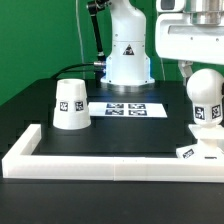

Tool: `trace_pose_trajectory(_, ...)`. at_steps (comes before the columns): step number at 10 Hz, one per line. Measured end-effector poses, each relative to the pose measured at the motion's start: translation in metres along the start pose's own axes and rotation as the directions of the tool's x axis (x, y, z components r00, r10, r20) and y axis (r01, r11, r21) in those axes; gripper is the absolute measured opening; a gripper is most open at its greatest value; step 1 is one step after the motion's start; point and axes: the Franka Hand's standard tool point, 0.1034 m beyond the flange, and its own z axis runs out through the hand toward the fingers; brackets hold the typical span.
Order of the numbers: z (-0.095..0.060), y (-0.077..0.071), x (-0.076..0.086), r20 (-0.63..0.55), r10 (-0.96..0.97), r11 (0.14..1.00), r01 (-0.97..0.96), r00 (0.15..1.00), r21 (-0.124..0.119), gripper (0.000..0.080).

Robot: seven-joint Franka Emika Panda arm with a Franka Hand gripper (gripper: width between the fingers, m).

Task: Assemble lamp

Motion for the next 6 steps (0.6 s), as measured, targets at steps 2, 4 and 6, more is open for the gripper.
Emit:
trace_pose_trajectory(2, 0.0003, -0.0006, -0.002, 0.018, 0.15, 0.989, -0.15, 0.989, 0.0, 0.058)
trace_pose_trajectory(4, 0.0014, -0.0019, -0.0047, 0.026, 0.268, 0.963, -0.268, 0.963, -0.001, 0.058)
trace_pose_trajectory(6, 0.0025, -0.0056, -0.0102, 0.047, 0.441, 0.898, -0.441, 0.897, -0.004, 0.058)
